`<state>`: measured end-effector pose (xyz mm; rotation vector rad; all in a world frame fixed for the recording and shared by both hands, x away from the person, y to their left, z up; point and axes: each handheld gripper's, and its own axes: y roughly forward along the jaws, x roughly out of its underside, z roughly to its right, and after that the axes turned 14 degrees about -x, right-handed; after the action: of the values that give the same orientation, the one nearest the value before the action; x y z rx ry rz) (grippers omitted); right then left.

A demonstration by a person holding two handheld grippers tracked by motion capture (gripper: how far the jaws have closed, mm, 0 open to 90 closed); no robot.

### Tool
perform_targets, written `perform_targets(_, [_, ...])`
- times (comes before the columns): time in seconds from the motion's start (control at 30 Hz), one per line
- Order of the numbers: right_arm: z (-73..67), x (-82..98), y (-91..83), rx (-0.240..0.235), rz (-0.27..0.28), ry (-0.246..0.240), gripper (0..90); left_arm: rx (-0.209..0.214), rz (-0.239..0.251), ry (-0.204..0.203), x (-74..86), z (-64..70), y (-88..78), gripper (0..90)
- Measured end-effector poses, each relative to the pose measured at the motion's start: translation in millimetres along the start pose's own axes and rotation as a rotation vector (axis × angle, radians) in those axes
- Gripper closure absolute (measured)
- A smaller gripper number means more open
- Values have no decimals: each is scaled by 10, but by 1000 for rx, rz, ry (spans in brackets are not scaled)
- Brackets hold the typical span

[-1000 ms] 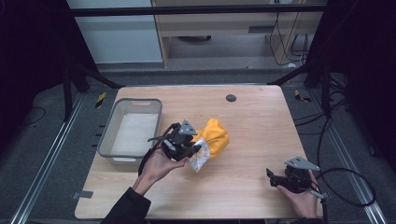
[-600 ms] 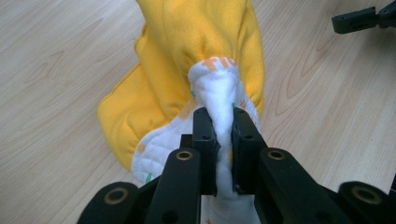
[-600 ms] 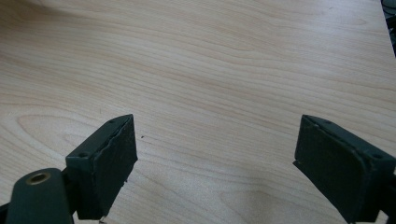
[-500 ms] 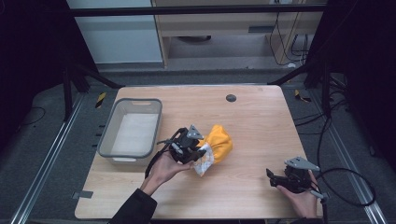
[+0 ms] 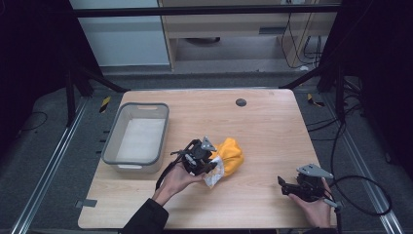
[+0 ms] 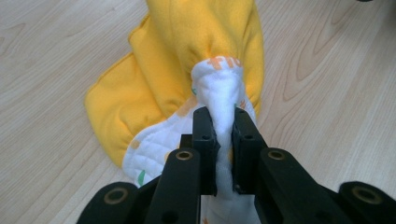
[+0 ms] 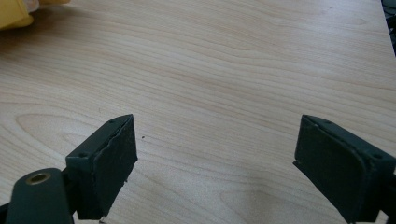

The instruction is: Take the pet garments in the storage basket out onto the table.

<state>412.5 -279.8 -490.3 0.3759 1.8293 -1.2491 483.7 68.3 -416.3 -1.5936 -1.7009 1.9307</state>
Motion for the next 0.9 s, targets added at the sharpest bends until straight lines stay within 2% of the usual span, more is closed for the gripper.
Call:
perform_targets(0.43, [4,2,5,3,-4,-8,128,17,-32,6,64,39,157,805])
perform_targets(0.9, [0,2,6,1,-5,-4,128,19,-31,0,84,47,186,698])
